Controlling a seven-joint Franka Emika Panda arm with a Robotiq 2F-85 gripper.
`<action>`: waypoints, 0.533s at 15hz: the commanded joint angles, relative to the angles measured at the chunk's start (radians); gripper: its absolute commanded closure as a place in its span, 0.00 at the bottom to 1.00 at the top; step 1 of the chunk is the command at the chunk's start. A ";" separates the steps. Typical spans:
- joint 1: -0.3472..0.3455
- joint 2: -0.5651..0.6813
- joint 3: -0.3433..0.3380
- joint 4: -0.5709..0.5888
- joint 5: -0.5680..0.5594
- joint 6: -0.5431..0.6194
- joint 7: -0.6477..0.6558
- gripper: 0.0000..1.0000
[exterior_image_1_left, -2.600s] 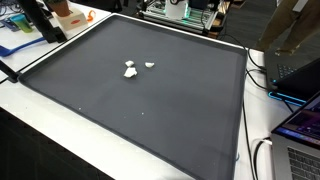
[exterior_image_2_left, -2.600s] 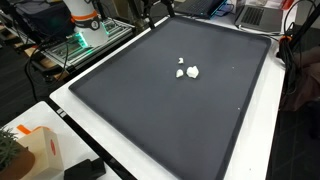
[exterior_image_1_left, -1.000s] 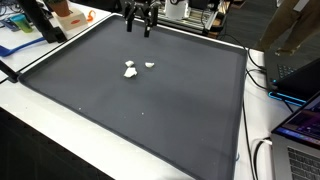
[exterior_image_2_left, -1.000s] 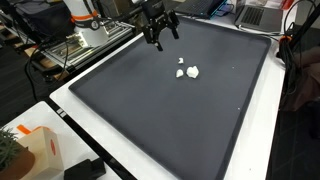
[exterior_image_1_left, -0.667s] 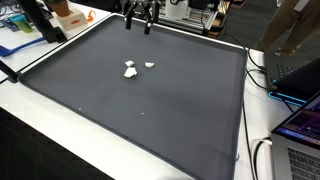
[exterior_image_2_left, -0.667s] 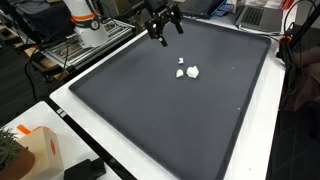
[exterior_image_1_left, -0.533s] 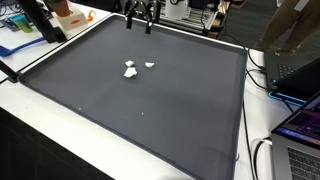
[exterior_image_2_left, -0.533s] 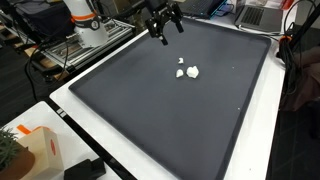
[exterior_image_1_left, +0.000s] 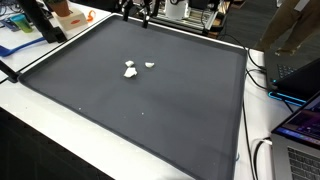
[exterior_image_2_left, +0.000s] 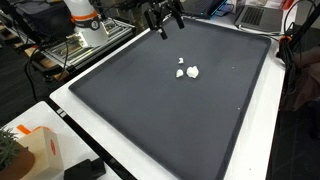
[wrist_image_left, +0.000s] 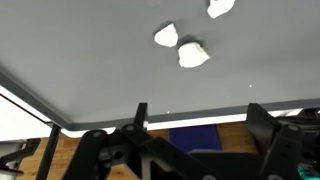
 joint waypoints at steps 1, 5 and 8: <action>-0.008 -0.001 0.026 -0.001 0.000 -0.006 0.011 0.00; -0.004 -0.002 0.006 0.004 0.000 -0.005 0.009 0.00; -0.129 -0.148 0.154 -0.044 0.089 0.088 0.137 0.00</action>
